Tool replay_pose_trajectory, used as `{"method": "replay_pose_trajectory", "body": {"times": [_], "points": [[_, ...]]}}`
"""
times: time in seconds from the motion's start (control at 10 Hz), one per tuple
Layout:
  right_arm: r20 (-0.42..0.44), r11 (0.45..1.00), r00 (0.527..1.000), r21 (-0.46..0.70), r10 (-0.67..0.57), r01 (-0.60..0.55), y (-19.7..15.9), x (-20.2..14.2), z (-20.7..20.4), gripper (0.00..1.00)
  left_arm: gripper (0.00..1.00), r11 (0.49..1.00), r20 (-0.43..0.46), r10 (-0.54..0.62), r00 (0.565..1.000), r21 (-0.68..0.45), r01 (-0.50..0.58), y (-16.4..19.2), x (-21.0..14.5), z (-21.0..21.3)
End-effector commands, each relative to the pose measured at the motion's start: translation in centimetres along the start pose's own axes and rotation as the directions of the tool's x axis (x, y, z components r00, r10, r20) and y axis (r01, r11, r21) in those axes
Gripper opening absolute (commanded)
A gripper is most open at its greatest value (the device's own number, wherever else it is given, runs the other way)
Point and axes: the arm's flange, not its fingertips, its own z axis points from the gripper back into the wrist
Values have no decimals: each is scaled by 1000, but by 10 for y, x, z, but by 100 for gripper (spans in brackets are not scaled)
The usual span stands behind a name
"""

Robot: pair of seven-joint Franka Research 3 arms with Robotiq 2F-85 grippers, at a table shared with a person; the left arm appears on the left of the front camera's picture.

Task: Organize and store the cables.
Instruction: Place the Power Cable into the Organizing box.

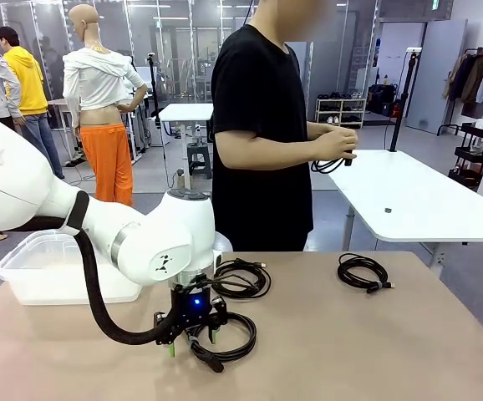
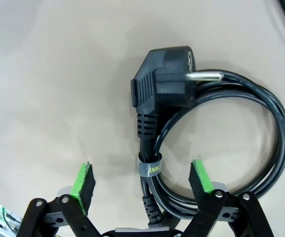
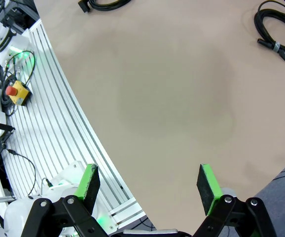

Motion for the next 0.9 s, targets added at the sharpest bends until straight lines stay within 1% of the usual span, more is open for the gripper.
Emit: {"method": "replay_pose_trajectory", "body": {"times": [0.0, 0.1, 0.2, 0.4, 0.5, 0.6, 0.7, 0.8], "points": [[15, 1000, 1000, 7, -4, 4, 0, 2, 1, 100, 41, 1000, -20, 18, 1000, -7, -18, -3, 1, 1], [15, 1000, 1000, 7, -4, 4, 0, 2, 1, 100, 13, 1000, -32, 15, 999, -7, -15, -4, 0, -4], [15, 1000, 1000, 7, -4, 4, 0, 2, 1, 100, 0, 1000, -32, 15, 999, -4, -16, -4, 0, -5], [15, 1000, 1000, 7, -4, 4, 0, 2, 1, 100, 0, 1000, -28, 19, 999, -4, -19, -3, 0, -3], [15, 1000, 1000, 7, -4, 4, 0, 2, 1, 100, 3, 1000, -30, 18, 999, -7, -18, -3, 1, -3], [15, 1000, 1000, 7, -4, 4, 0, 2, 1, 100, 0, 1000, -37, -7, 999, -23, 6, -4, 0, -1], [15, 1000, 1000, 7, -4, 4, 0, 2, 1, 100, 0, 999, -29, -19, 999, -27, 18, -4, 0, 1], [15, 1000, 1000, 7, -4, 4, 0, 2, 1, 100, 0, 998, -26, -53, 998, -34, 52, 0, 1, 12]]}}
